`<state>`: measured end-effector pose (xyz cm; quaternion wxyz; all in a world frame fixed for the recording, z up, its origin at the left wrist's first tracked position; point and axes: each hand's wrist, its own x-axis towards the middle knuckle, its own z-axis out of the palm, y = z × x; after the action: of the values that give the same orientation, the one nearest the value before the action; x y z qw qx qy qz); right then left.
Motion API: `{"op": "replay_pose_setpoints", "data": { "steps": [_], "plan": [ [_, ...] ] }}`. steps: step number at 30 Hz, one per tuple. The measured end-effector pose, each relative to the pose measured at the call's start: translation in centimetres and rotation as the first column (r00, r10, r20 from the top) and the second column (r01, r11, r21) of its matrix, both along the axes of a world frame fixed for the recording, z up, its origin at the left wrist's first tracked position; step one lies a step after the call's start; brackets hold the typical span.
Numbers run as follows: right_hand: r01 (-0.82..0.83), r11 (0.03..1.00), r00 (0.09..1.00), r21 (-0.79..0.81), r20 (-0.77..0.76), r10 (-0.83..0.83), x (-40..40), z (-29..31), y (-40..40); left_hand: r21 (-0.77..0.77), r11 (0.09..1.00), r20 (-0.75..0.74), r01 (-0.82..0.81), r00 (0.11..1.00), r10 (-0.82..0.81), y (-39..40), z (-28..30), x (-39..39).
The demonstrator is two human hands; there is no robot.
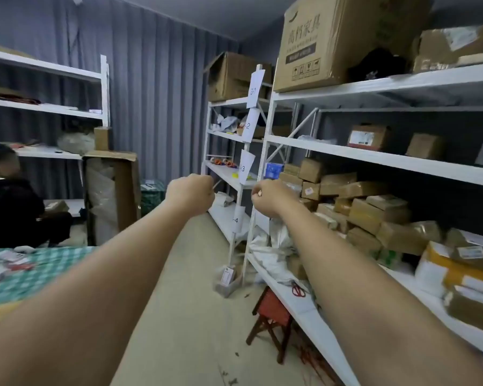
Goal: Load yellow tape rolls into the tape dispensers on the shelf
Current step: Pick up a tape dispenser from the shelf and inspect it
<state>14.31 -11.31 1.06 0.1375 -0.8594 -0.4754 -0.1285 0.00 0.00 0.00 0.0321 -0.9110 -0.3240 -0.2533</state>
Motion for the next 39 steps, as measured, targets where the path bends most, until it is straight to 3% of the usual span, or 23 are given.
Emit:
{"op": "replay_pose_setpoints", "data": {
  "steps": [20,29,39],
  "plan": [
    [0.05,0.994,0.998,-0.102,-0.028,-0.053,11.9,-1.1,17.7,0.002,0.998,-0.009,0.071,0.997,-0.071,17.2,-1.6,14.8],
    [0.11,0.994,0.992,-0.012,-0.063,-0.111,15.7,-1.4,29.6,0.041,0.996,-0.029,0.078,0.997,-0.077,30.4,-1.1,18.7],
    [0.139,0.99,0.99,-0.001,-0.021,-0.139,20.6,-4.5,41.0,-0.001,0.99,0.01,0.144,0.99,-0.144,41.8,-4.4,23.7]
  ]
}}
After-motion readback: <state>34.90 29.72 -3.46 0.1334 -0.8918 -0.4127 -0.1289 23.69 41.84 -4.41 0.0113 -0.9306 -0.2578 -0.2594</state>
